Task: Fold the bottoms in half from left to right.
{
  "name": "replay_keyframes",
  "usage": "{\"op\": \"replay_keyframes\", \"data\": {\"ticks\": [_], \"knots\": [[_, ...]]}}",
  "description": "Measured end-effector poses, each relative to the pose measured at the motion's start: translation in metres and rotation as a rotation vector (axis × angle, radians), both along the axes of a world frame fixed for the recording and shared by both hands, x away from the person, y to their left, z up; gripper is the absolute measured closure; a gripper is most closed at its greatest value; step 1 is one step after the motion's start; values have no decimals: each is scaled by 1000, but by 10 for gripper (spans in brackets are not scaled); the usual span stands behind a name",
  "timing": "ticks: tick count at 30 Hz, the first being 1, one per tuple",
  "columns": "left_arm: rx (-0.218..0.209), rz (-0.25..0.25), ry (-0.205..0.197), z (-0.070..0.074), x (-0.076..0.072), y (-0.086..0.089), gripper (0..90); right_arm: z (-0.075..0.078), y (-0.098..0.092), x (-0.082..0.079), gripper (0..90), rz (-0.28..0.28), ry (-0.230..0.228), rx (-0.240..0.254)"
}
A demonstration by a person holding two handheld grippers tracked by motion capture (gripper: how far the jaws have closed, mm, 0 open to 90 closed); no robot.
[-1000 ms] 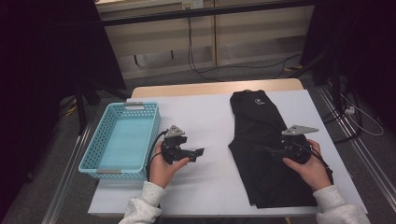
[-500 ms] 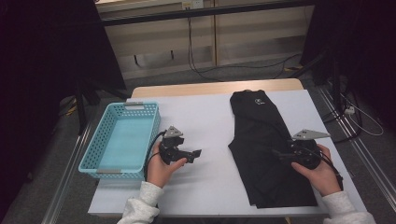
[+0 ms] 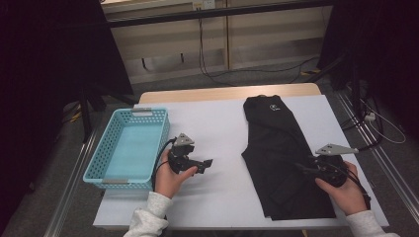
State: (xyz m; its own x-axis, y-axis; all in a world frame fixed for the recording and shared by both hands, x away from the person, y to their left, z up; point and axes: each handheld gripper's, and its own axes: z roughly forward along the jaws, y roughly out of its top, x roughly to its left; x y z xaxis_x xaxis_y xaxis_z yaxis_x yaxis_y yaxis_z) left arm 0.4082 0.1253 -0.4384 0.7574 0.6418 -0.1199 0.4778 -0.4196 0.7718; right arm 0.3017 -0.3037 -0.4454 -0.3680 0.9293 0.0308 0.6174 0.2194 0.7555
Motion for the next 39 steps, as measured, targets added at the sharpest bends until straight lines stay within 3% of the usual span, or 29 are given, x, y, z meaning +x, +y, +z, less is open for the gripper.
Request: {"op": "replay_keyframes", "data": {"ticks": [10,12,18,24,28,33,39], "knots": [[-6,-19,12,2,2,-3,72,1,3,-5,509,22,1,10],[-2,-25,23,1,2,-2,72,-1,4,-6,559,33,40,0],[3,-26,23,0,5,-2,71,-3,-4,-8,753,35,48,5],[5,-39,20,1,5,-6,72,-2,-10,-12,883,44,58,-1],[2,-36,17,1,6,-8,76,0,-18,-14,900,35,46,12],[-3,-39,16,2,6,-9,79,1,-21,-15,900,43,35,-12],[2,-39,13,2,6,-7,81,3,-34,-16,900,8,27,-3]]}}
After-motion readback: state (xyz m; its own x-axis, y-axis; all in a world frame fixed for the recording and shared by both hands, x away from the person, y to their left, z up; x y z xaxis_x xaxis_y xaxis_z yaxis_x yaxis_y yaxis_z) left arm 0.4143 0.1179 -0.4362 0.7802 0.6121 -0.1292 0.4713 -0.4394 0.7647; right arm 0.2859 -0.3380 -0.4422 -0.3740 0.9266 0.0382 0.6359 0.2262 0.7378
